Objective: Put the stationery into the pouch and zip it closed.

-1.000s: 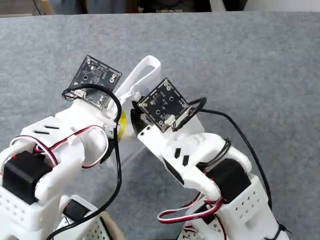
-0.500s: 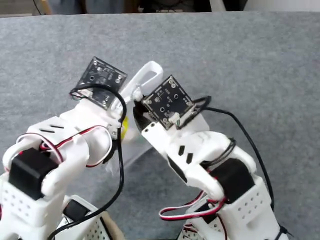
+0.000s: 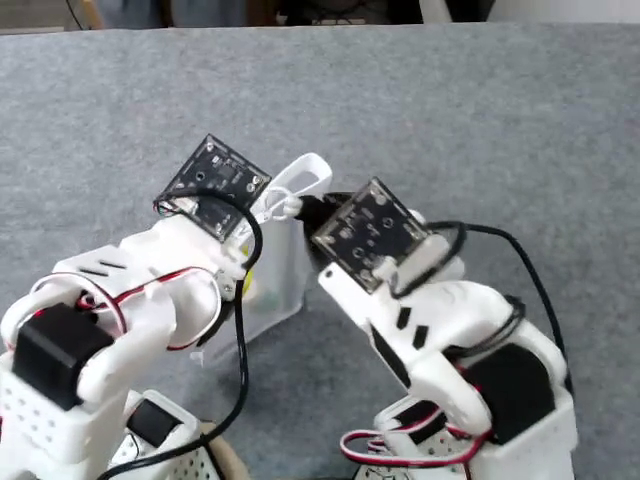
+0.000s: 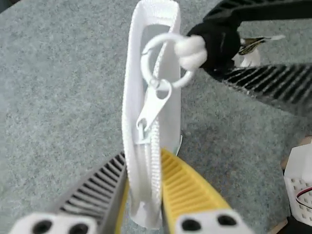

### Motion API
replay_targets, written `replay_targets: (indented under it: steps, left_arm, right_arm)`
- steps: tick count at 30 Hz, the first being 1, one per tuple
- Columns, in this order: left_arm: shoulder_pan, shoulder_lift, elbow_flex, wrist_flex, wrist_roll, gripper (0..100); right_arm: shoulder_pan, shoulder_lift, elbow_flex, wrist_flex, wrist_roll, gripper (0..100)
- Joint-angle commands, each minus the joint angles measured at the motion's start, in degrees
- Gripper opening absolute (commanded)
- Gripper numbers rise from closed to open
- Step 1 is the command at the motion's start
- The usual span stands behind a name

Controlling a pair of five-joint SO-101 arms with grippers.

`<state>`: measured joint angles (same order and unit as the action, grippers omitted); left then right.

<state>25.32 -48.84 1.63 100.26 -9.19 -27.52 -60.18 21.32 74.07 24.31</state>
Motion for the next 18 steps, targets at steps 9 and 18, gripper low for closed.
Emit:
replay_targets:
  steps: [9,18]
  left_arm:
    - [0.3,-5.6,-4.1,0.6,-0.5,3]
    - [0.6,-7.5,-4.1,0.7,-0.4,3]
  right_arm:
    - [8.4,-2.8,-2.8,1.0,5.4,1.2]
    - [13.3,-2.7,-0.9,0.3,8.2,1.2]
